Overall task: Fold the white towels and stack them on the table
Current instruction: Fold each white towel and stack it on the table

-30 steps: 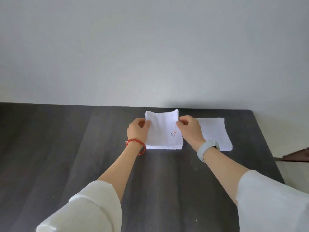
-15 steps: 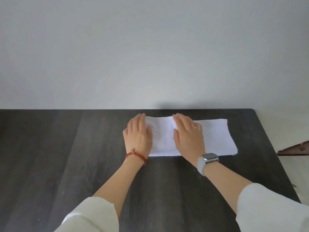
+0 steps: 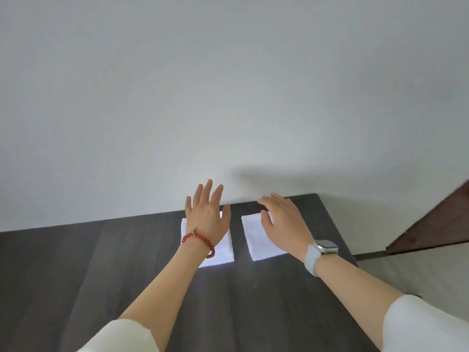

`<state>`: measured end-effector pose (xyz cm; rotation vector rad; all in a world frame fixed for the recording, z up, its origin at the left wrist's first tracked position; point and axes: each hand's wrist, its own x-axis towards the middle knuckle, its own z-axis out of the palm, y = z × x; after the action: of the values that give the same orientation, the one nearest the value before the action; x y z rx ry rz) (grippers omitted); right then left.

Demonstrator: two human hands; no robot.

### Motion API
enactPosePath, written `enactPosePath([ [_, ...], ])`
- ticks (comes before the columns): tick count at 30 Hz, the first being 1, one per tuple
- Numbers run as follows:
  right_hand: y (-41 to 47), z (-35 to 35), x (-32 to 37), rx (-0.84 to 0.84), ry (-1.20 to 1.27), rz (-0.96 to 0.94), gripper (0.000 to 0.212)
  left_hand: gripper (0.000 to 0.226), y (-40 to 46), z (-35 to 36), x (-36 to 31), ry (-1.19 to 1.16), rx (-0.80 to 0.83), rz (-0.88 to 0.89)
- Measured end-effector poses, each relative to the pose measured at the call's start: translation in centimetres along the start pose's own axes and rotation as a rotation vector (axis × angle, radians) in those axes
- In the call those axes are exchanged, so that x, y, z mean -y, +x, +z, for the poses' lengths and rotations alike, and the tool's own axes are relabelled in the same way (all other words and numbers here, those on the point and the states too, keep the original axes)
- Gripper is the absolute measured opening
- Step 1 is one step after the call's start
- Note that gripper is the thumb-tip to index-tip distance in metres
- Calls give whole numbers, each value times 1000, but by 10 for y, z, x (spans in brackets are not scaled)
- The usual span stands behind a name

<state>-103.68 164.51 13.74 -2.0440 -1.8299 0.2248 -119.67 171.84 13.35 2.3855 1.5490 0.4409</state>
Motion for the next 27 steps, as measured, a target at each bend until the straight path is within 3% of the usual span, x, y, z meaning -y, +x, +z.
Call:
enactPosePath([
  [7, -200, -194, -126, -254, 11, 271, 30, 43, -98, -15, -253, -287, 7, 304],
  [15, -597, -388, -251, -581, -42, 753, 23, 38, -346, 32, -616, -493, 284, 758],
  [21, -859, -450, -292, -823, -53, 1212, 23, 33, -544, 71, -804, -554, 542, 1174],
  [27, -1020, -460, -326, -986, -52, 1520, 24, 27, -675, 132, -926, -506, 737, 1424],
])
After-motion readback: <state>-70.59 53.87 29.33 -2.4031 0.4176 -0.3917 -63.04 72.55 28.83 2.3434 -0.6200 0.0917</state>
